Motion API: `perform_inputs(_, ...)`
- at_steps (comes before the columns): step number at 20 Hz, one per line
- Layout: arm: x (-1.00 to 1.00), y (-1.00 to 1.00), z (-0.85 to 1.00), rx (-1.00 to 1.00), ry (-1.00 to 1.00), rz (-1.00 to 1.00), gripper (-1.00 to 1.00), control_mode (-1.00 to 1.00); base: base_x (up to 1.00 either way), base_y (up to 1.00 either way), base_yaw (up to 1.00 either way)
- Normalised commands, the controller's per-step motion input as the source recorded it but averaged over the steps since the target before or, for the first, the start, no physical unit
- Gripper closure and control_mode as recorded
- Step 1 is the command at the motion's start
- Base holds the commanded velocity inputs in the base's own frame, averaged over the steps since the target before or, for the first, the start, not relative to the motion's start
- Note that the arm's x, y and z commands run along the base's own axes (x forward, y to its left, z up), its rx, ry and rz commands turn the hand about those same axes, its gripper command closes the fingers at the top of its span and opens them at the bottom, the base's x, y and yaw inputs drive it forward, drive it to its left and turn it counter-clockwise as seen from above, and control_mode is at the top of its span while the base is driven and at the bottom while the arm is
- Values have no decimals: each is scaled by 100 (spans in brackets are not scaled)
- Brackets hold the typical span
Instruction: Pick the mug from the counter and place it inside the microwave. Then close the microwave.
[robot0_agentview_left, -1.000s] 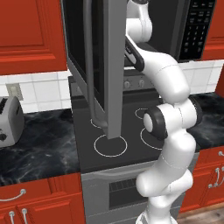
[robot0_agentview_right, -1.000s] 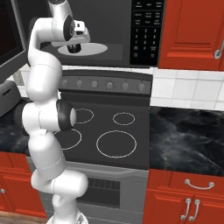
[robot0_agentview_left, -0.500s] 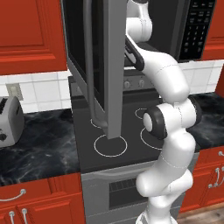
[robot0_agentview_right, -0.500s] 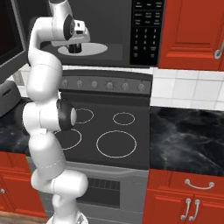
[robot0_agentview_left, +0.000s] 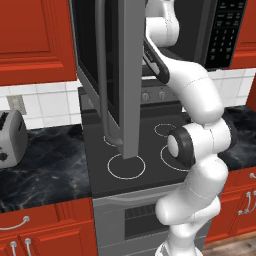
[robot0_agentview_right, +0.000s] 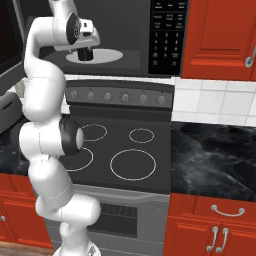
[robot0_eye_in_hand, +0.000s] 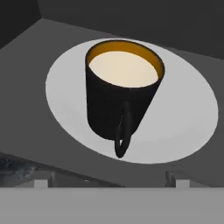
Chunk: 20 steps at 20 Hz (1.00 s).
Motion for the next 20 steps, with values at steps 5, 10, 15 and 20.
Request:
perform_inputs(5,-60,-2,-5,0,-15,0,-100,-100,0,0,0)
perform_inputs(10,-70,-12,-28,0,-16,-1,-100,-100,0,0,0)
perform_inputs(15,-87,-12,-12,0,-16,-3,-100,-100,0,0,0)
perform_inputs(20,-95,-14,0,2,-6,-1,-100,-100,0,0,0)
